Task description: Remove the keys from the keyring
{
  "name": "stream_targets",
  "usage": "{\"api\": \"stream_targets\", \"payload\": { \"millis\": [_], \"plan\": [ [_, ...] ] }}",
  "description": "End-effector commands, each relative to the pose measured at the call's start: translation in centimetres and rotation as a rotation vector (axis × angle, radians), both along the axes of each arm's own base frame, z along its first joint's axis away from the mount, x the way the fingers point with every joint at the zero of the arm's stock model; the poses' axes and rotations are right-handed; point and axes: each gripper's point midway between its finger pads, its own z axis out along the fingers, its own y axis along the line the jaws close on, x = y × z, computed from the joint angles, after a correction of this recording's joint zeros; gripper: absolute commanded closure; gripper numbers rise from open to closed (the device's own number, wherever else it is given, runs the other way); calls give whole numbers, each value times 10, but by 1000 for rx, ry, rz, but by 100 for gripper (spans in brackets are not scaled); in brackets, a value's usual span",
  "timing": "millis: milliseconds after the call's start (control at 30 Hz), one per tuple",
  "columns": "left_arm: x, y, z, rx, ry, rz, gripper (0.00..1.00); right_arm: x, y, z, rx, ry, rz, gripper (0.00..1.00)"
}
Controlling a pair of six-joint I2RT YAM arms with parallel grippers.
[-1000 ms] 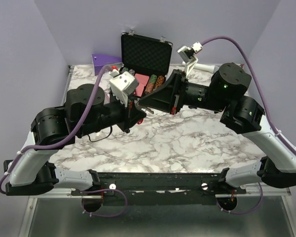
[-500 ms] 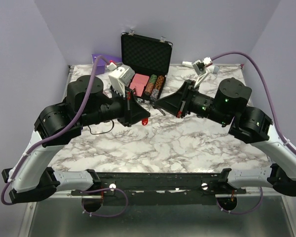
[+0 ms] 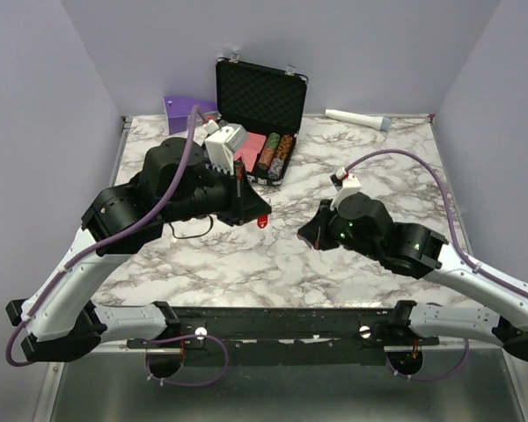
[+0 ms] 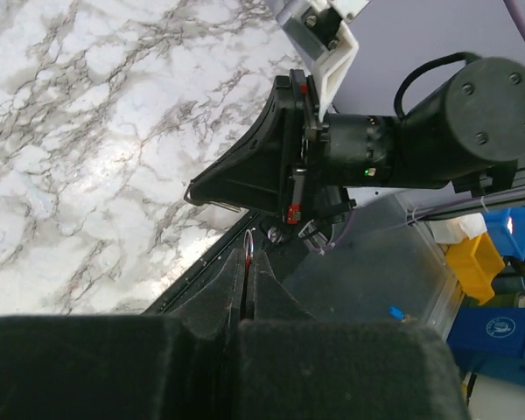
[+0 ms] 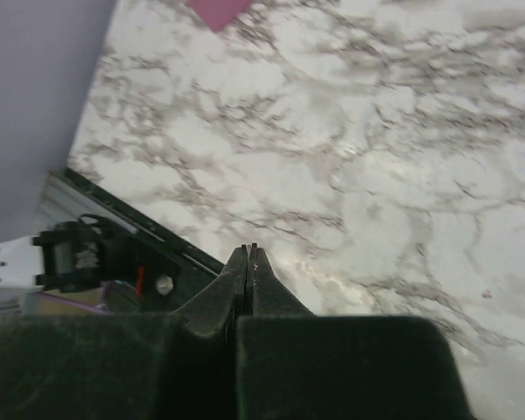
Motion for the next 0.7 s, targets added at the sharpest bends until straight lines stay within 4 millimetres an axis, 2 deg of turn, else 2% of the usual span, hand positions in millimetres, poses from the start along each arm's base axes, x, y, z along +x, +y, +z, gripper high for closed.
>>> {"api": "stream_targets", "payload": {
  "millis": [0,167,400,667],
  "plan": [
    [-3,0,-14,18,46,-4,100,11,-32,-39,-86,0,-151,99],
    [-8,4,-19,15,51,-10,100,21,-56,-79,-213,-22,-247,99],
    [-14,6,-29,2,73,-14,100,49,-76,-108,-379,-125,-377,99],
    [-21,16,-43,8,103,3,100,81,-64,-119,-420,-267,-386,99]
  ]
}}
